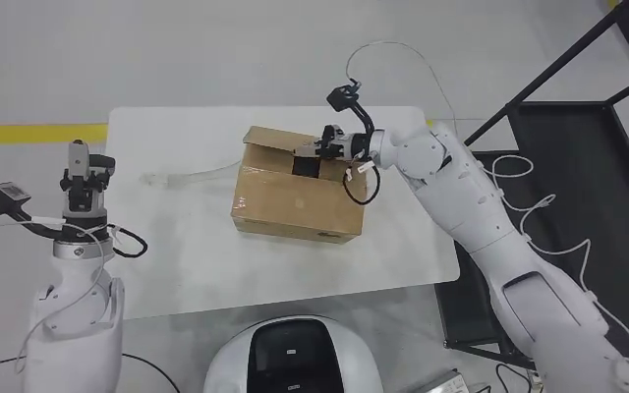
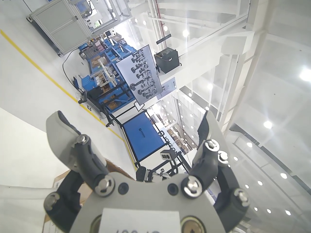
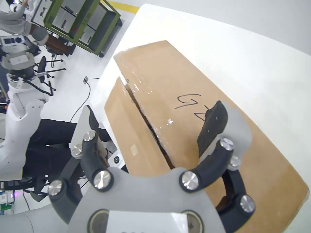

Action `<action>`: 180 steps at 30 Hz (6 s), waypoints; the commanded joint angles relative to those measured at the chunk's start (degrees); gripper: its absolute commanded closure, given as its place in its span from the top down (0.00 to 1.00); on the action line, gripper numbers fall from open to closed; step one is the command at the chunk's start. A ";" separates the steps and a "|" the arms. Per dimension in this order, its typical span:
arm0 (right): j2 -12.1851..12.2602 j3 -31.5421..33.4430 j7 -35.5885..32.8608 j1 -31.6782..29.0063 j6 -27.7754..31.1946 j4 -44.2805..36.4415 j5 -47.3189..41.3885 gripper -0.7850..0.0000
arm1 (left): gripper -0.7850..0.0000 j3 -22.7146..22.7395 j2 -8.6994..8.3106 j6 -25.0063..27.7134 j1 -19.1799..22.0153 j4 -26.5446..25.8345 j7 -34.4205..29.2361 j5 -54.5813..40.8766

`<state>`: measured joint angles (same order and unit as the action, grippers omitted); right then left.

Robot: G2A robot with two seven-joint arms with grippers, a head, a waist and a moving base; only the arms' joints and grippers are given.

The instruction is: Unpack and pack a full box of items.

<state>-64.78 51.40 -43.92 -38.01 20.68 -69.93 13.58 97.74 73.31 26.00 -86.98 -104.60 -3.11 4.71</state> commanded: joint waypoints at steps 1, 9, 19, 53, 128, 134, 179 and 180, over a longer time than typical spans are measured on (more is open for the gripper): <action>-0.13 -0.33 -0.78 -0.07 0.02 0.10 -0.40 1.00 | 1.00 0.24 -0.02 0.03 -0.20 0.05 -0.04 -0.03; 0.20 -0.13 -5.11 -1.71 0.36 -1.05 0.12 1.00 | 1.00 0.40 -0.02 0.08 -0.46 -0.05 -0.34 -0.35; 0.22 -0.42 -4.40 -3.31 -0.63 -0.97 3.46 1.00 | 1.00 0.56 -0.05 0.33 -0.32 0.24 -0.74 -0.40; -1.22 1.18 -1.40 -6.68 -16.72 -2.32 -11.15 1.00 | 1.00 1.59 0.04 -0.34 -1.80 0.13 1.06 0.70; -1.09 17.54 5.72 -11.77 -5.29 -17.65 -42.44 1.00 | 0.58 -17.17 5.81 -12.76 23.06 49.46 -2.53 -39.04; -1.09 17.54 5.72 -11.77 -5.29 -17.65 -42.44 1.00 | 0.44 -17.02 5.63 -11.03 24.31 50.85 -1.99 -34.93; -1.09 17.54 5.72 -11.77 -5.29 -17.65 -42.44 1.00 | 0.28 -16.69 5.08 -3.18 18.96 28.56 -6.57 -20.54; -1.09 17.54 5.72 -11.77 -5.29 -17.65 -42.44 1.00 | 0.29 -16.93 5.10 -3.19 18.76 27.56 -6.80 -20.48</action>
<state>-65.87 68.94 -38.20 -49.78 15.39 -87.57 -28.86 81.01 78.39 22.84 -68.05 -76.18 -9.72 -15.80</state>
